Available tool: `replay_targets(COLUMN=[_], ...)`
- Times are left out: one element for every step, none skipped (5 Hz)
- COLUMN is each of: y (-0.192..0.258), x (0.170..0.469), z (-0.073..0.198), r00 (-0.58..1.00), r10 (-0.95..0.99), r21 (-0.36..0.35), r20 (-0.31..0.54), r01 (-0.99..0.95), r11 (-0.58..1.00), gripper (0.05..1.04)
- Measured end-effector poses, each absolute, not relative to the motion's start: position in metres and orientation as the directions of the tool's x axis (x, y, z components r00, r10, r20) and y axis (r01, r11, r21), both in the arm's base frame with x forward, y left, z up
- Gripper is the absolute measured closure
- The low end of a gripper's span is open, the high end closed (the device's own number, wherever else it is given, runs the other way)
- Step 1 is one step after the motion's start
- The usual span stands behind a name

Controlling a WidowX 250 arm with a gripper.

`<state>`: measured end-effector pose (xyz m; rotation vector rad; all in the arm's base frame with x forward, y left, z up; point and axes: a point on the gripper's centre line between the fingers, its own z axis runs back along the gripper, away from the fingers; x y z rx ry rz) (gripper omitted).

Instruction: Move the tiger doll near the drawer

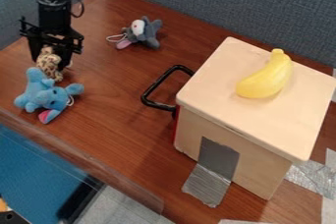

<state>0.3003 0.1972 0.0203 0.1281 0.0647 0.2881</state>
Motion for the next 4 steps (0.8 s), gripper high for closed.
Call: replay_targets(y=[0.19, 0.162, 0.122, 0.095], x=[0.321, 0.353, 0.379, 0.389], z=[0.045, 0.059, 0.063, 0.057], r00=[0.967, 0.98, 0.99, 0.993], r10=[0.254, 0.187, 0.085, 0.003], r21=[0.149, 0.129, 0.091, 0.085], r20=[0.008, 0.075, 0.113, 0.114], r01=[-0.252, -0.195, -0.095, -0.013], r11=[0.956, 0.972, 0.991, 0.996], gripper=[0.511, 0.511, 0.511, 0.511])
